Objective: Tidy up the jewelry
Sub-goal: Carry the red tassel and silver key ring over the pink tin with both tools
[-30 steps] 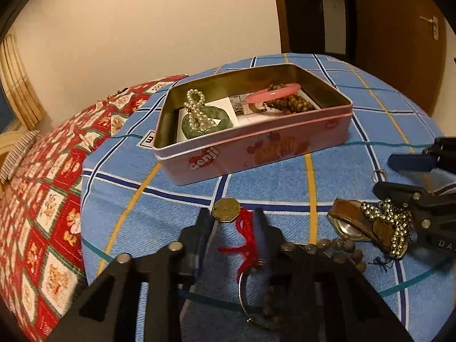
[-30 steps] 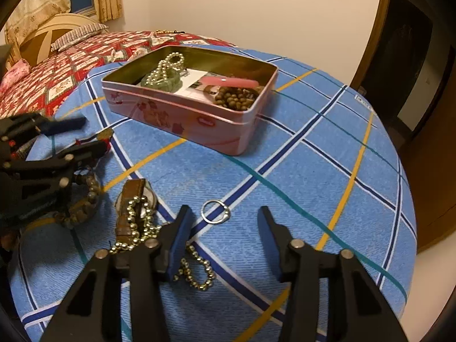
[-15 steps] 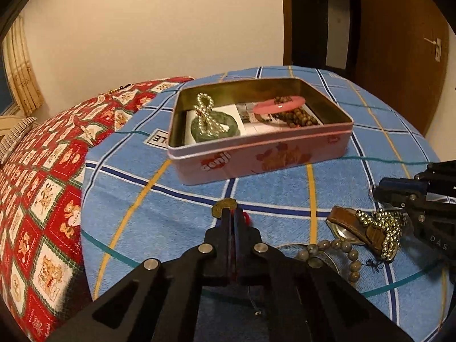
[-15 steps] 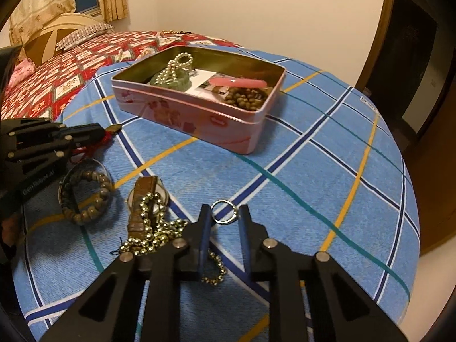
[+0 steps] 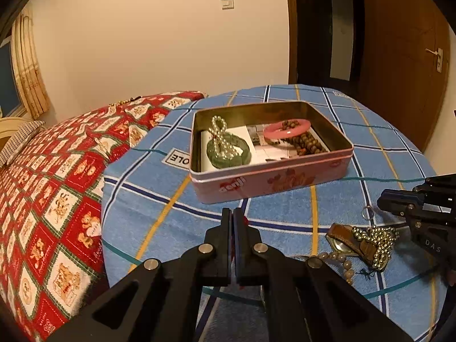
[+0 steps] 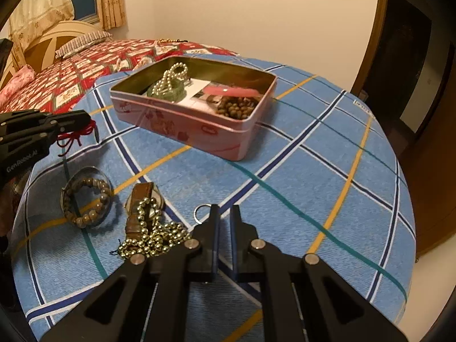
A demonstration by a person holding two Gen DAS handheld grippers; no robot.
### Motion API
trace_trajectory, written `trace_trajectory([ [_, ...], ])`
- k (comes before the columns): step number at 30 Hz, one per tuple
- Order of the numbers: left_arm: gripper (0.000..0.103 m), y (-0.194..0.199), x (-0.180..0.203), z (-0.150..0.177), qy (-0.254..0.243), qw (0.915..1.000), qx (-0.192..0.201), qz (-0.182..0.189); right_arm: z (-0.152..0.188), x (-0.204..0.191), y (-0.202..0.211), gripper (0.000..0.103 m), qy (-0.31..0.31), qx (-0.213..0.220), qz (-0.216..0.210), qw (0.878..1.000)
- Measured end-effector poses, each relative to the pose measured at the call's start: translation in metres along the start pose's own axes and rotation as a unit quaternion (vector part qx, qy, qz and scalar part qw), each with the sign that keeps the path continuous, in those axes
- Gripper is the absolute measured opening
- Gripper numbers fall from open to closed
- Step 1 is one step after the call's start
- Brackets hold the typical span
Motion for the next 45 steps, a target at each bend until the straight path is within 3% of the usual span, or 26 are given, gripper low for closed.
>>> trace_trajectory([
  [7,0.0,0.004,0.003,-0.002,-0.01,0.9998,0.01,-0.011,-0.001,0.001,0.004,0.01,0.005,0.0,0.004,1.0],
  [8,0.0,0.003,0.003,-0.002,-0.01,0.9998,0.009,-0.011,-0.001,0.001,0.004,0.014,0.003,0.001,0.003,1.0],
  [10,0.0,0.0,0.004,0.0,-0.011,0.9999,0.006,-0.01,-0.001,0.0,0.0,0.044,-0.001,-0.005,-0.004,1.0],
  [11,0.0,-0.001,0.004,0.001,-0.012,0.9999,0.005,-0.009,-0.001,-0.002,-0.002,0.045,0.0,-0.005,-0.003,1.0],
  [20,0.0,-0.005,0.005,0.002,-0.012,0.9999,0.002,-0.002,-0.005,-0.007,-0.018,0.043,0.005,-0.028,-0.007,1.0],
  [22,0.0,-0.004,0.004,0.001,-0.01,0.9999,0.005,-0.001,-0.006,-0.01,-0.017,0.024,0.008,-0.031,-0.026,0.999],
  [34,0.0,0.013,0.007,-0.014,-0.023,0.9992,0.033,-0.005,-0.006,-0.016,-0.001,0.023,0.021,-0.014,-0.014,1.0],
  [45,0.0,0.016,0.005,-0.059,-0.049,0.9962,0.07,-0.017,-0.048,-0.016,0.015,0.023,0.061,0.027,0.012,0.998],
])
Point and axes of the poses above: each gripper's, at about its wrist camera, not at the fingertips, and y roughly against the way its jaws point, x to its right, z to its underside, the point moved 1 cm from there along -y, roughly the way its jaws point, and after that the axes turned 3 degrees about y, right-handed, at the moved point
